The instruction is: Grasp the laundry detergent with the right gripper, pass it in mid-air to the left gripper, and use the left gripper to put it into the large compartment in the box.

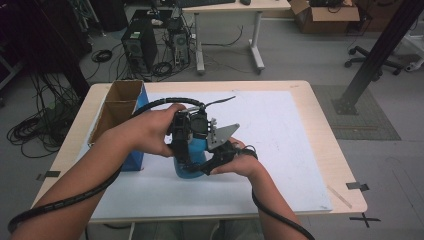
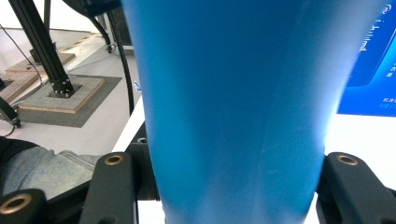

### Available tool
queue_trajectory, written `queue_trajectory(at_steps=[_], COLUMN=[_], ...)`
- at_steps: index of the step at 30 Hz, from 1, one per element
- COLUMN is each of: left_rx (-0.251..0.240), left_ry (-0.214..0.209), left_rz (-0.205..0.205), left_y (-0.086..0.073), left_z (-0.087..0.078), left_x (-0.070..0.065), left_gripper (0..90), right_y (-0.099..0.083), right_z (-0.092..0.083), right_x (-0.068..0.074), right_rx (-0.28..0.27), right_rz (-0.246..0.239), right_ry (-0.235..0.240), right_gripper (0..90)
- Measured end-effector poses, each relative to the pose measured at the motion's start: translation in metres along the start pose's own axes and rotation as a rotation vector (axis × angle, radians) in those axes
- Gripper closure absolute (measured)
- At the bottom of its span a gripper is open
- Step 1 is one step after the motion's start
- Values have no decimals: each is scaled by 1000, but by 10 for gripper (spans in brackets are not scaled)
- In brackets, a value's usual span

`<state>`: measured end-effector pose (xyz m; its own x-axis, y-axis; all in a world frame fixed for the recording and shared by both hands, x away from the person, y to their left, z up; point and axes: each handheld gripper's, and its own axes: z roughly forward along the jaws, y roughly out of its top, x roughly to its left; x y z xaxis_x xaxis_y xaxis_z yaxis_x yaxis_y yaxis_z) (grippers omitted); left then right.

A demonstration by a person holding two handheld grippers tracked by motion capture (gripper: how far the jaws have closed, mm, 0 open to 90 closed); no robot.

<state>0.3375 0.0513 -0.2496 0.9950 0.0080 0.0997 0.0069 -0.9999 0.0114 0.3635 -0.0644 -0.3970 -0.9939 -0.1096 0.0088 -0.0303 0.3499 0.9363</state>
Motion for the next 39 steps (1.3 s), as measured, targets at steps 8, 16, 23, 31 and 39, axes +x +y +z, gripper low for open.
queue_trajectory(at_steps=[8, 16, 23, 31, 39], left_rx=[8, 20, 37, 56, 72], left_ry=[-4, -6, -6, -1, 2], left_rz=[-8, -10, -11, -22, -23], left_y=[1, 2, 4, 7, 8], left_z=[0, -2, -3, -5, -7], left_x=[-1, -1, 0, 0, 0], left_gripper=[281, 363, 370, 376, 380], right_y=[1, 1, 2, 3, 3], right_z=[0, -1, -1, -2, -2], right_x=[1, 1, 1, 1, 1], right_rx=[-1, -1, -3, -10, -18], right_rz=[-1, -6, -8, -11, -16], right_ry=[-1, -6, -8, -13, -20], right_gripper=[441, 442, 442, 441, 436])
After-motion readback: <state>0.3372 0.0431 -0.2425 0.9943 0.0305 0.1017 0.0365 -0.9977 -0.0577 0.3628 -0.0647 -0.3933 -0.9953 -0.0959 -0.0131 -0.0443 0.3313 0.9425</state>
